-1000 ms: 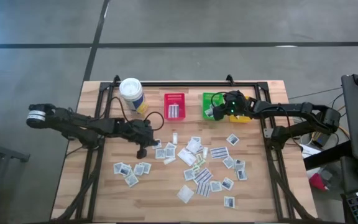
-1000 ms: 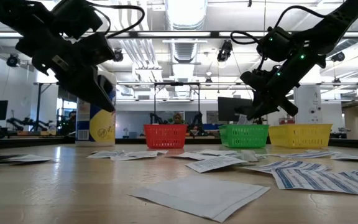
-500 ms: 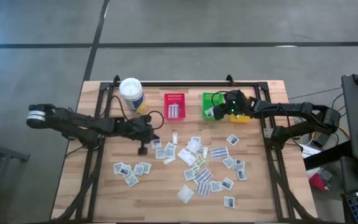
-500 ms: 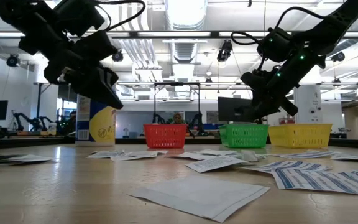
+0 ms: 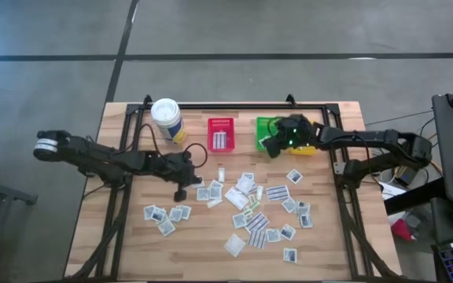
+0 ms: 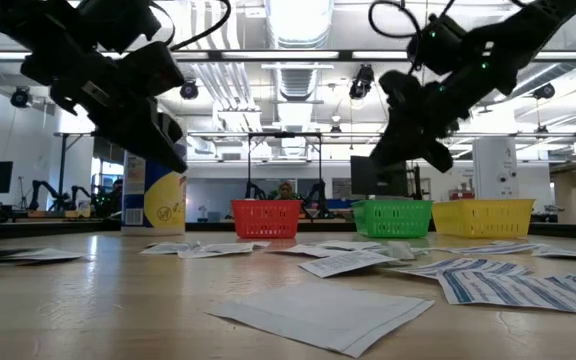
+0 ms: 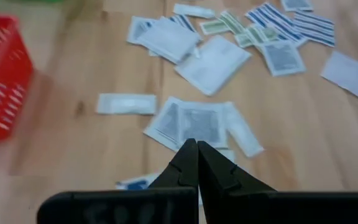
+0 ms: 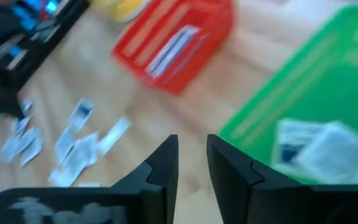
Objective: Pick & Place First Aid Supplies
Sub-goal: Put the alcohol pad in the green bin
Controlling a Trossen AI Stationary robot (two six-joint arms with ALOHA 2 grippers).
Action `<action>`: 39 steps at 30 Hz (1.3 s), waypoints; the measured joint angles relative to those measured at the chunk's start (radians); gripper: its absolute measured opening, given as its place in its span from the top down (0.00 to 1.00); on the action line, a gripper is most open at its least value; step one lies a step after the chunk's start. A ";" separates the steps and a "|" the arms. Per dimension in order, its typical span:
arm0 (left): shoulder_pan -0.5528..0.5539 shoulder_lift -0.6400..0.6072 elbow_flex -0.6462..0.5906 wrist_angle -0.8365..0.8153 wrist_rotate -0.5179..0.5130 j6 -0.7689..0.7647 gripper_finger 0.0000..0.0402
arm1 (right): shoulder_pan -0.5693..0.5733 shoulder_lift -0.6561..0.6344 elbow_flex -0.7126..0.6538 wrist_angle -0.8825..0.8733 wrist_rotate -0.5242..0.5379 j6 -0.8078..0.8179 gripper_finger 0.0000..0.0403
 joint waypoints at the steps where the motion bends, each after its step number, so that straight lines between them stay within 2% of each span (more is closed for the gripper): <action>1: -0.012 0.000 -0.005 0.001 0.000 -0.013 1.00 | 0.033 -0.001 0.000 -0.001 0.005 0.006 0.81; 8: -0.070 0.015 -0.042 0.031 -0.083 -0.069 1.00 | 0.266 0.005 0.002 0.036 0.170 0.054 0.86; 14: -0.074 0.053 -0.124 0.131 -0.096 -0.156 1.00 | 0.391 0.005 0.002 0.039 0.311 0.101 0.86; 22: -0.074 0.077 -0.162 0.266 -0.103 -0.188 1.00 | 0.440 0.005 -0.003 0.154 0.325 0.094 0.83; 26: -0.077 0.124 -0.160 0.379 -0.106 -0.189 1.00 | 0.457 0.028 -0.006 0.181 0.381 0.106 0.80; 33: -0.088 0.266 -0.120 0.432 -0.108 -0.189 1.00 | 0.477 0.182 -0.005 0.382 0.389 0.096 0.78; 39: -0.124 0.331 -0.090 0.430 -0.105 -0.202 1.00 | 0.477 0.307 0.059 0.401 0.336 0.091 0.79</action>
